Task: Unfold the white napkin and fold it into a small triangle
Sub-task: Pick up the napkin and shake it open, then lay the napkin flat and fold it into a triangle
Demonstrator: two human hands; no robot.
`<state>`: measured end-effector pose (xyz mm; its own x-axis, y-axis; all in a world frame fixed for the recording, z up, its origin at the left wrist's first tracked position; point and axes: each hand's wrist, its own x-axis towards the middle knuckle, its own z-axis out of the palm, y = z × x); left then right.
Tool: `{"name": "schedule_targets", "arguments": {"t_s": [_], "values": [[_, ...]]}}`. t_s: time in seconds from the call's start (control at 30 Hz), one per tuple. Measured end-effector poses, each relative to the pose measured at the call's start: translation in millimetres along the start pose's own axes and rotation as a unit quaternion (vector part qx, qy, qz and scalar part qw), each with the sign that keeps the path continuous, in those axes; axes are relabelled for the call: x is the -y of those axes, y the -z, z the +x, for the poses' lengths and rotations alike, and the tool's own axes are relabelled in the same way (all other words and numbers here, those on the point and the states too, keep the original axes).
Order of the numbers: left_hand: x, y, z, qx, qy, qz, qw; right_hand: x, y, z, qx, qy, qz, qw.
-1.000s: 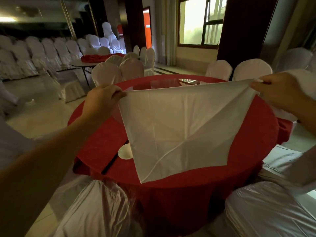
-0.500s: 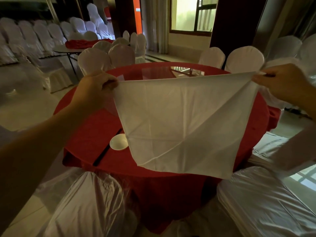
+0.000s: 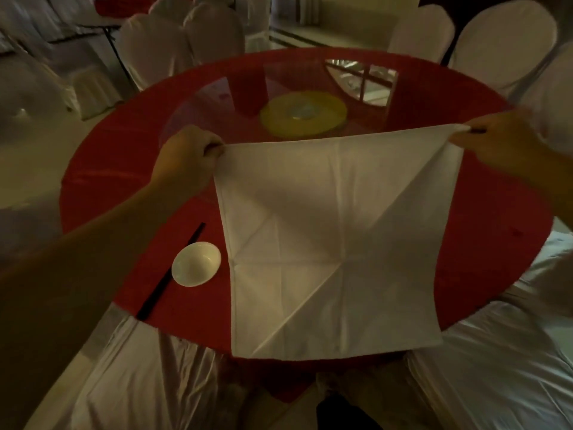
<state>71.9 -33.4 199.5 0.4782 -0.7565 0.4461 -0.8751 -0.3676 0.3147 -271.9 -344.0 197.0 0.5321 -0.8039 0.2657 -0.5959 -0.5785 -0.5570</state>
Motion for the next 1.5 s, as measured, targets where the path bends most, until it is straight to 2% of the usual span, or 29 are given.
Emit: {"name": "schedule_targets", "arguments": {"t_s": [0.23, 0.37, 0.43, 0.6, 0.7, 0.83, 0.93, 1.0, 1.1, 1.2, 1.3, 1.4, 1.5], "values": [[60, -135, 64, 0.071, 0.114, 0.033, 0.990, -52, -122, 112, 0.087, -0.055, -0.036, 0.994], [84, -198, 75, 0.082, 0.241, 0.046, 0.966, -71, -185, 148, 0.074, -0.094, -0.029, 0.992], [82, -221, 69, 0.082, 0.259, 0.046, 0.961, -76, -205, 153, 0.058, -0.101, -0.032, 0.993], [46, -251, 32, 0.053, 0.155, 0.049, 0.985, -73, -228, 123, 0.013, -0.099, -0.004, 0.995], [3, -264, -5, 0.053, 0.135, 0.005, 0.989, -55, -239, 69, 0.036, -0.058, 0.032, 0.997], [-59, -279, -76, 0.140, 0.111, -0.035, 0.983, -15, -256, -39, 0.132, -0.007, 0.086, 0.987], [-79, -284, -121, 0.237, 0.100, -0.029, 0.966, 7, -268, -103, 0.149, 0.019, 0.099, 0.984], [-87, -281, -142, 0.291, 0.068, 0.000, 0.954, 17, -275, -131, 0.188, 0.014, 0.113, 0.975], [-89, -279, -164, 0.310, 0.029, 0.049, 0.949, 20, -290, -155, 0.242, 0.011, 0.122, 0.962], [-82, -279, -177, 0.303, 0.009, 0.086, 0.949, 11, -295, -169, 0.249, 0.081, 0.090, 0.961], [-78, -281, -181, 0.299, 0.013, 0.087, 0.950, -6, -294, -171, 0.233, 0.123, -0.015, 0.964], [-73, -281, -183, 0.294, 0.051, 0.085, 0.951, -31, -285, -169, 0.234, 0.115, -0.122, 0.958], [-58, -277, -185, 0.283, 0.087, 0.084, 0.951, -63, -270, -162, 0.225, 0.067, -0.192, 0.953]]}}
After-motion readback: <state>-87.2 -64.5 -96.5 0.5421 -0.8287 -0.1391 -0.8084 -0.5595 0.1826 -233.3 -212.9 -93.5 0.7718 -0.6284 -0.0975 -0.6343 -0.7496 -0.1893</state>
